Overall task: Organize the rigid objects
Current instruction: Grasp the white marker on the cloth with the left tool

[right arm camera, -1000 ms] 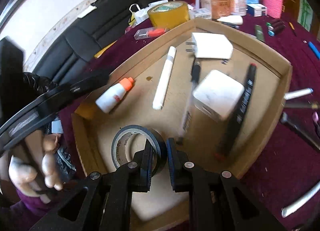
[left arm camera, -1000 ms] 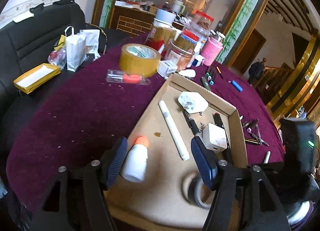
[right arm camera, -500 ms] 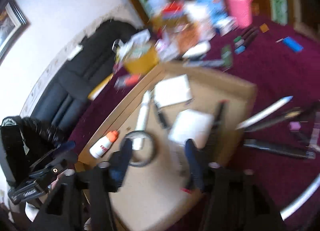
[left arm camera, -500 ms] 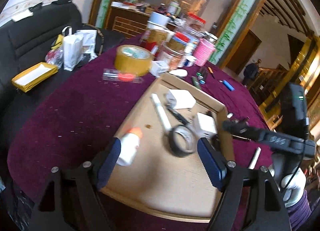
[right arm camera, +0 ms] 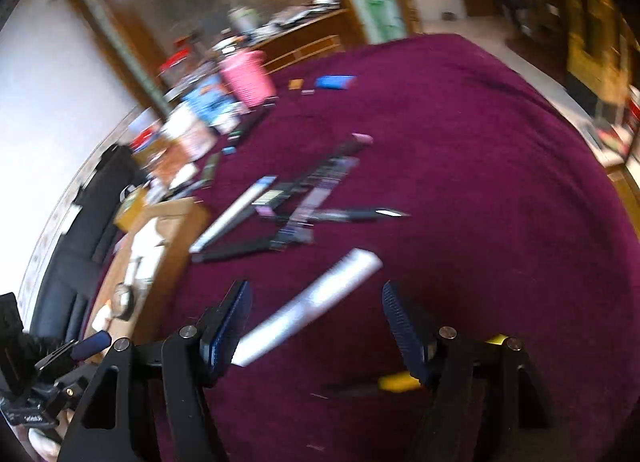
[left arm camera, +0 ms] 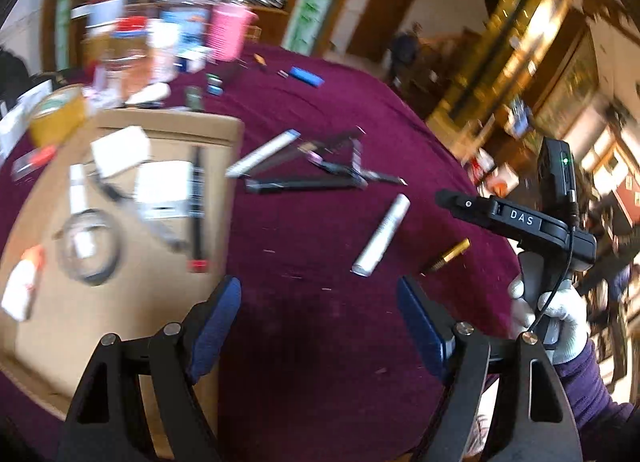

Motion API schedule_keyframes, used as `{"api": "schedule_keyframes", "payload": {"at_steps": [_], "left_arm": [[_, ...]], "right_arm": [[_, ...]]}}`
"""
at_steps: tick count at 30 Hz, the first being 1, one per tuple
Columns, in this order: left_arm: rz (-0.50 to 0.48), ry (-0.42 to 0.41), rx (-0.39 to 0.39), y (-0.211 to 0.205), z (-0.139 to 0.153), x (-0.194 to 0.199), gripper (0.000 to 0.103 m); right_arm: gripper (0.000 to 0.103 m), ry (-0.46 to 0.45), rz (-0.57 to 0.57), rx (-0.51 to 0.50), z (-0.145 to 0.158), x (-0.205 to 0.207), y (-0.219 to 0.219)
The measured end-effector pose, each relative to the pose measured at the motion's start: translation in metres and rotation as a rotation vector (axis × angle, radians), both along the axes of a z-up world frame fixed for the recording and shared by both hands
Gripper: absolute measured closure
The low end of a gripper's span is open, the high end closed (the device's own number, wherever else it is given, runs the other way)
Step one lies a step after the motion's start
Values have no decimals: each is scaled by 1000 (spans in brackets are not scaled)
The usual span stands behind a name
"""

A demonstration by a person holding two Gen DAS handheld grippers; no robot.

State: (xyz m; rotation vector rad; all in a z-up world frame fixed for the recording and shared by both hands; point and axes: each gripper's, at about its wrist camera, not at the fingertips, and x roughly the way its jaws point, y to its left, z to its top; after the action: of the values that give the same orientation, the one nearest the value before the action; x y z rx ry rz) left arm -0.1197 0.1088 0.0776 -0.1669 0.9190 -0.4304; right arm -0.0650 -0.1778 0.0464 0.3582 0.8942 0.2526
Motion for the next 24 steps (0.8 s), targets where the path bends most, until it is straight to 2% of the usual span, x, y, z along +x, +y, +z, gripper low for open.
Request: {"api": "schedule_keyframes", "payload": {"at_steps": [5, 9, 12, 17, 18, 19, 20, 22, 24], "left_arm": [[-68, 16, 103, -59, -17, 17, 24], [-114, -32, 235, -102, -30, 35, 24], [-173, -83, 346, -135, -41, 50, 24], [-211, -56, 434, -167, -65, 68, 26], [-202, -68, 423, -168, -64, 67, 30], [-207, -56, 403, -168, -64, 66, 46], [-218, -29, 359, -167, -63, 64, 69], [-197, -24, 365, -163, -61, 61, 88], [-185, 0, 338, -154, -60, 56, 89]], "right_arm": [[31, 2, -101, 82, -21, -22, -59], [31, -5, -143, 157, -28, -36, -86], [31, -12, -151, 189, -29, -47, -96], [30, 3, -145, 219, -33, -59, -101], [29, 13, -139, 219, -34, -60, -100], [29, 23, -133, 217, -36, -61, -98], [29, 32, -126, 214, -38, -61, -96], [29, 58, -97, 205, -43, -59, -88], [28, 68, -74, 174, -45, -57, -77]]}}
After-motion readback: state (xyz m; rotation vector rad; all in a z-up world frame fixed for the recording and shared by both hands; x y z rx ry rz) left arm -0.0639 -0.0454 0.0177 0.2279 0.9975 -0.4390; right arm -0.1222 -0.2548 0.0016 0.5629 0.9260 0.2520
